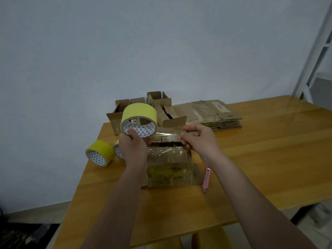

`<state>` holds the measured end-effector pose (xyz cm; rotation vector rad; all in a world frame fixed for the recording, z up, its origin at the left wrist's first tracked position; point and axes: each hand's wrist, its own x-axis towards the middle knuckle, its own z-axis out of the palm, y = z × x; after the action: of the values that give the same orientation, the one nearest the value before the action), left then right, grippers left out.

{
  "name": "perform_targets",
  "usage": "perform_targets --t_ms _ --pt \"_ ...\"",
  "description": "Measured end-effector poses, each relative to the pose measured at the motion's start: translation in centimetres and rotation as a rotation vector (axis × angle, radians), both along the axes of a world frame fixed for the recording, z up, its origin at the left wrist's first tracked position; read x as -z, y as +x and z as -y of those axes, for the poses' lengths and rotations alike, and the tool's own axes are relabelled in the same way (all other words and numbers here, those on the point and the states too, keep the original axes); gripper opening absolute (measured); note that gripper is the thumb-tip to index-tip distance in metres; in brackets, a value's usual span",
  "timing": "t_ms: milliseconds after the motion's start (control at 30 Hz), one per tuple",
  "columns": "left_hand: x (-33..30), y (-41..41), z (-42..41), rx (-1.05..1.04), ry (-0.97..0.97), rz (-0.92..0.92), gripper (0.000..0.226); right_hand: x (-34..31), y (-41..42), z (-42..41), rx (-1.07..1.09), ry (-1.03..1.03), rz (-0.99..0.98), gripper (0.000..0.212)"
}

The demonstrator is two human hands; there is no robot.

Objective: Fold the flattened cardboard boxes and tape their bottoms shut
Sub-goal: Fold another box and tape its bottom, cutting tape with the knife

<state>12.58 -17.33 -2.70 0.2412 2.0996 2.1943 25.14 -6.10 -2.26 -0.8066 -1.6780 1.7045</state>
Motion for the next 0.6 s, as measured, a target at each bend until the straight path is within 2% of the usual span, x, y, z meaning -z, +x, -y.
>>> perform_targets --t_ms 200,333,400,500,600 --pt "1.6 0.4 0.2 0.018 -0.045 -0.038 0.045 2.5 -0.2 0.4 0.02 0.044 0.103 0.016" --pt "2.1 0.2 0.3 0.01 -0.131 -0.068 0.045 2.9 -0.2 0.6 0.034 -0.028 0.04 0.017" --pt "2.2 0.2 0.4 -0.014 -0.213 -0.141 0.046 2.9 -0.2 0.6 0.053 -0.116 -0.015 0.019" --pt "2.2 0.8 0.4 -0.066 -0.406 -0.261 0.034 3.2 0.1 0.5 0.074 -0.263 -0.11 0.023" --pt "2.3 1.3 0.4 -0.084 -0.484 -0.309 0.025 3.6 0.4 0.4 0.13 -0.268 -0.171 0.027"
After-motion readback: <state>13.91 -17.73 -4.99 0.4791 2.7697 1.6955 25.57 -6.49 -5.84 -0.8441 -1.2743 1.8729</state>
